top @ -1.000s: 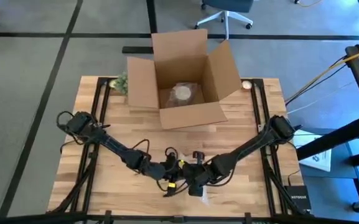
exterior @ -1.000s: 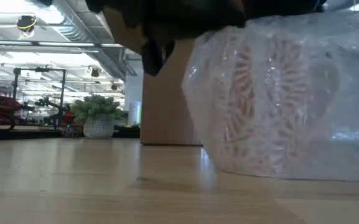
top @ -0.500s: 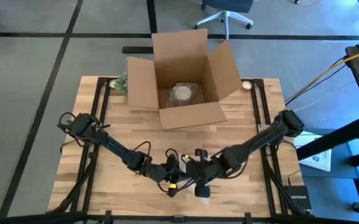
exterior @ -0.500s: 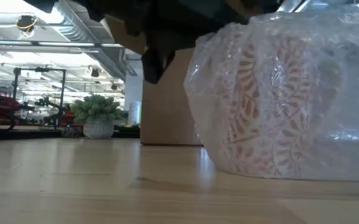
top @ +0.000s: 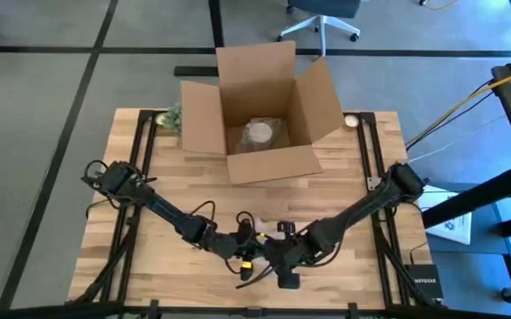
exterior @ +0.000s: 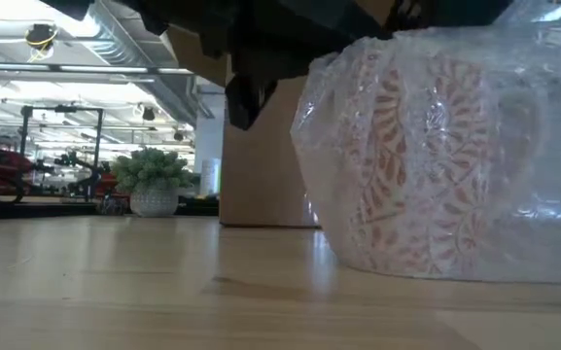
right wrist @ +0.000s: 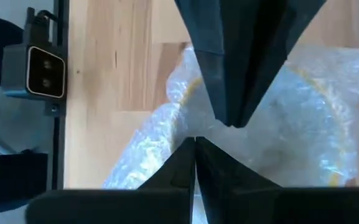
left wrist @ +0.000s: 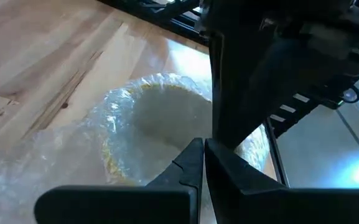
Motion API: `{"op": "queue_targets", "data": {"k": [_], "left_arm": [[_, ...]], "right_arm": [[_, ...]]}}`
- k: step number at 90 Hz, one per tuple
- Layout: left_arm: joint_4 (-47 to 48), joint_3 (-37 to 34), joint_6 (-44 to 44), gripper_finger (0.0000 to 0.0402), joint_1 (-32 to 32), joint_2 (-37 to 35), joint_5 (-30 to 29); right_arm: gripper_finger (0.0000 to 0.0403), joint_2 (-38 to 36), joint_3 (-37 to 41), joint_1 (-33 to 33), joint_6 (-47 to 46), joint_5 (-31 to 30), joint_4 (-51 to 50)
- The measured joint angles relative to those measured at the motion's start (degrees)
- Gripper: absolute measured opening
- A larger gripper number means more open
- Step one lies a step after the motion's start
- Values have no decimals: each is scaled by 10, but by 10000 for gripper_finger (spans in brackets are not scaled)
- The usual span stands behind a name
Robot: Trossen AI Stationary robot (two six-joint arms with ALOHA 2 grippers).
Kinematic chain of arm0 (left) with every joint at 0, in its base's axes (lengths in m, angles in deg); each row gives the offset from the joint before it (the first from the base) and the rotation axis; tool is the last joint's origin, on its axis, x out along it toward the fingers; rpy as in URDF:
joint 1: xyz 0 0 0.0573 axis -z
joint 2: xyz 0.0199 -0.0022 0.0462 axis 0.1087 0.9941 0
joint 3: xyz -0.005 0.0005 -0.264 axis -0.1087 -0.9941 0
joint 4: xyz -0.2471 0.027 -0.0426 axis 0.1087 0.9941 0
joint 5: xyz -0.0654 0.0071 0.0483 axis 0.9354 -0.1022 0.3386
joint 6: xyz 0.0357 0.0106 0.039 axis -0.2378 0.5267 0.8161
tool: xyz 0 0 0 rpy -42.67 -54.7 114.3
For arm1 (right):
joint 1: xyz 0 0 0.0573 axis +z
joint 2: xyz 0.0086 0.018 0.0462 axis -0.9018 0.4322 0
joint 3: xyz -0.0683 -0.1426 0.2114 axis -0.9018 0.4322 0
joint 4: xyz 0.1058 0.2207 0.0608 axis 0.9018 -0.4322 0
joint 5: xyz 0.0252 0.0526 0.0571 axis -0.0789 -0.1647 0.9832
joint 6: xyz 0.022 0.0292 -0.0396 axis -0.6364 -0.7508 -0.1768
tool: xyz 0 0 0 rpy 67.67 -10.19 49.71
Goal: Wrap mug
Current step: Wrap the orange mug with transparent bubble wrap
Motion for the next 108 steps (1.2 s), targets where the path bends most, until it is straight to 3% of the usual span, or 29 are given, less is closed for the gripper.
{"op": "queue_targets", "data": {"k": [41, 66, 108], "left_arm": [[-2, 0, -1, 0, -1, 0, 8], [1, 0, -1, 0, -1, 0, 8], [-1, 0, -1, 0, 0, 0, 12]], "right_arm": [[0, 36, 42, -22, 5, -1, 42], [0, 59, 43, -41, 40, 32, 59], [0, -25, -8, -39, 3, 15, -67]]}}
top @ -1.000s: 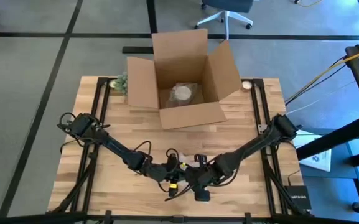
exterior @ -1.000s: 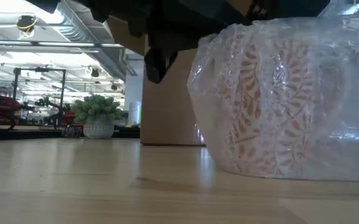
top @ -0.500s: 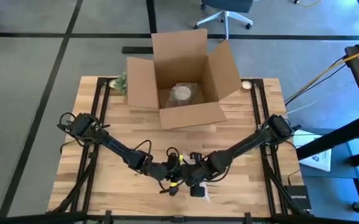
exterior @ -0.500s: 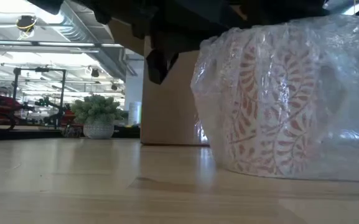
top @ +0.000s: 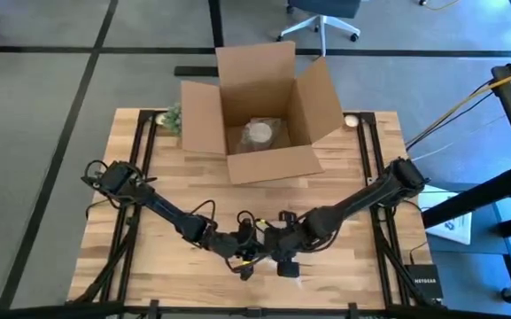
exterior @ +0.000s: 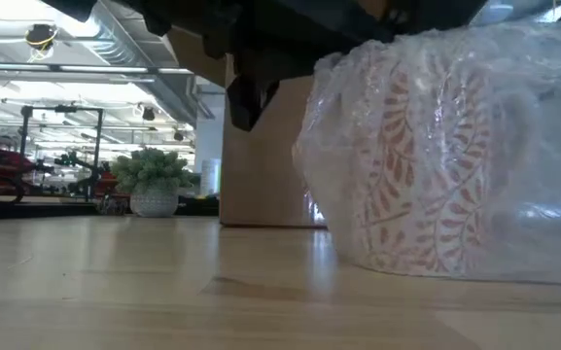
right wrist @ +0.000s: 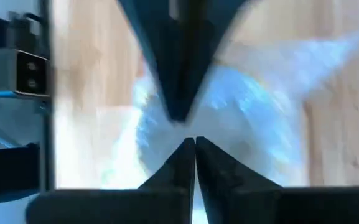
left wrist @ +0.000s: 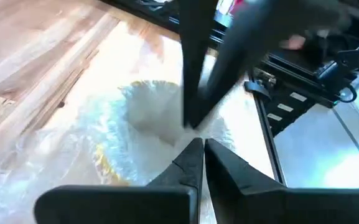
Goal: Wrap mug
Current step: Wrap the orange mug with transparent bubble wrap
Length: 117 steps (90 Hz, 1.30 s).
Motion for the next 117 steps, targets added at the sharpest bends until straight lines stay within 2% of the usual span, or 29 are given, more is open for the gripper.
{"op": "queue_targets", "data": {"k": [13, 26, 50, 66, 107, 117], "left_arm": [[0, 0, 0, 0, 0, 0, 0], [-1, 0, 0, 0, 0, 0, 1], [2, 0, -1, 0, 0, 0, 3], [9, 0, -1, 0, 0, -1, 6], [2, 0, 8, 0, 2, -3, 16], [14, -2, 18, 0, 3, -21, 21]], "right_arm": [[0, 5, 0, 0, -13, -60, -23], [0, 32, -3, -1, -12, -80, -25], [0, 96, -5, 1, 0, -61, 30], [0, 106, -5, -1, 15, -34, 34], [1, -4, -44, 18, 33, -13, -54], [18, -16, -45, 28, 48, 4, -53]]}}
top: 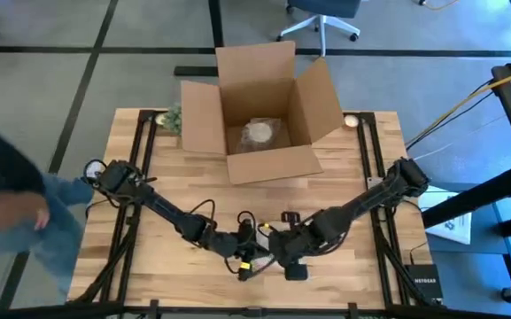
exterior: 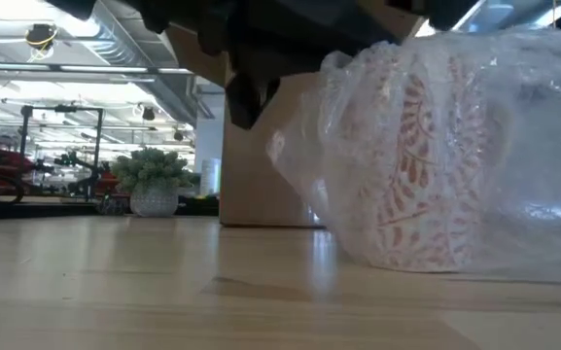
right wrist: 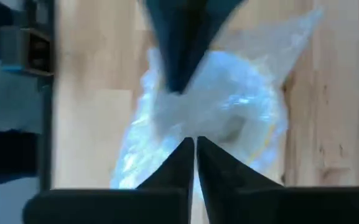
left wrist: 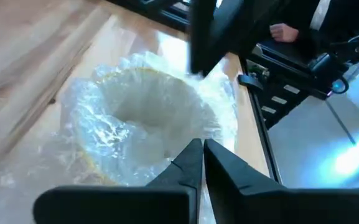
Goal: Wrap mug
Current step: Wrap the orange mug with transparent bubble wrap, then put the wrapped orange mug into the box
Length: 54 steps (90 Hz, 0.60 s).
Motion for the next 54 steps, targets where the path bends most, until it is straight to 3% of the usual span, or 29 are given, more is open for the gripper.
{"op": "queue_targets", "data": {"k": [18, 35, 44, 54], "left_arm": [[20, 1, 28, 0, 1, -79, -1], [147, 1, 9, 0, 32, -160, -5], [226, 2, -19, 0, 61, -178, -31], [302, 1, -53, 0, 90, -177, -63]], "right_arm": [[123, -3, 0, 22, 46, -24, 26], [231, 4, -1, 42, 73, -47, 86], [260, 24, -1, 45, 66, -77, 90], [263, 44, -1, 43, 63, -82, 87]]}}
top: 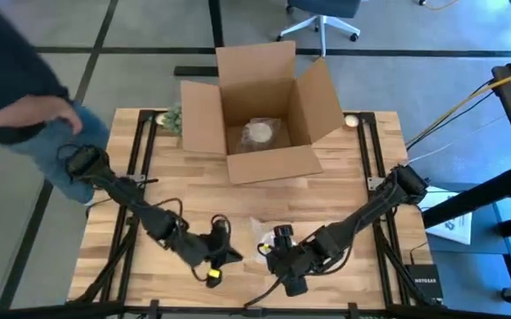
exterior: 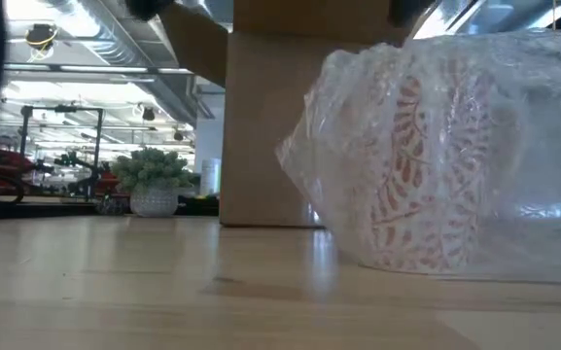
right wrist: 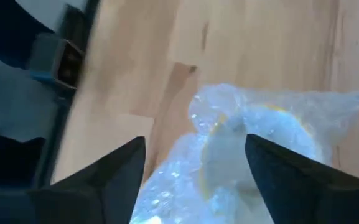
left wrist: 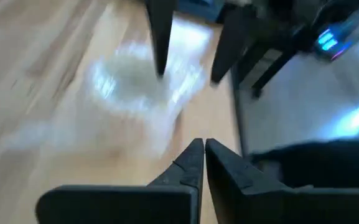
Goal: Wrap mug
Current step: Put the wrapped orange mug into the box
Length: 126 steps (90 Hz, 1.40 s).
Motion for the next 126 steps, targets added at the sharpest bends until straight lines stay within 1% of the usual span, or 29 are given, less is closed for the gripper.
{"op": "queue_targets", "data": {"k": [11, 18, 28, 44, 51, 59, 64, 71, 75, 90, 100, 110, 126], "left_arm": [[57, -5, -60, 0, 28, 11, -29], [63, -18, -94, 0, 43, 17, -46], [57, -29, -125, 0, 54, 24, -60], [53, -30, -138, 0, 56, 43, -62], [52, -30, -140, 0, 56, 48, -62], [51, -30, -141, 0, 56, 49, -63], [50, -30, -141, 0, 56, 49, -63], [48, -30, -138, 0, 56, 49, -63], [41, -30, -131, 0, 56, 49, -65], [36, -30, -128, 0, 56, 49, -65], [35, -30, -129, 0, 60, 49, -65], [22, -30, -120, 0, 62, 48, -64], [5, -29, -108, 0, 62, 47, -64]], "right_arm": [[251, 20, 0, -4, -20, -10, -6], [239, 32, 0, -9, -48, -7, -21], [221, 50, 0, -16, -53, 17, -28], [193, 85, -2, -20, -47, 16, -26], [174, 98, -3, -22, -49, 21, -24], [134, 109, -4, -23, -47, 31, -24], [98, 114, -4, -23, -44, 40, -21], [38, 115, -4, -23, -34, 61, -14], [20, 115, -3, -24, -27, 73, -13], [15, 100, -14, -23, -23, 113, -23], [9, 68, -25, -10, -16, 142, -22], [9, 4, -38, 6, 17, 140, -13], [8, -61, -36, 24, 45, 100, 16]]}}
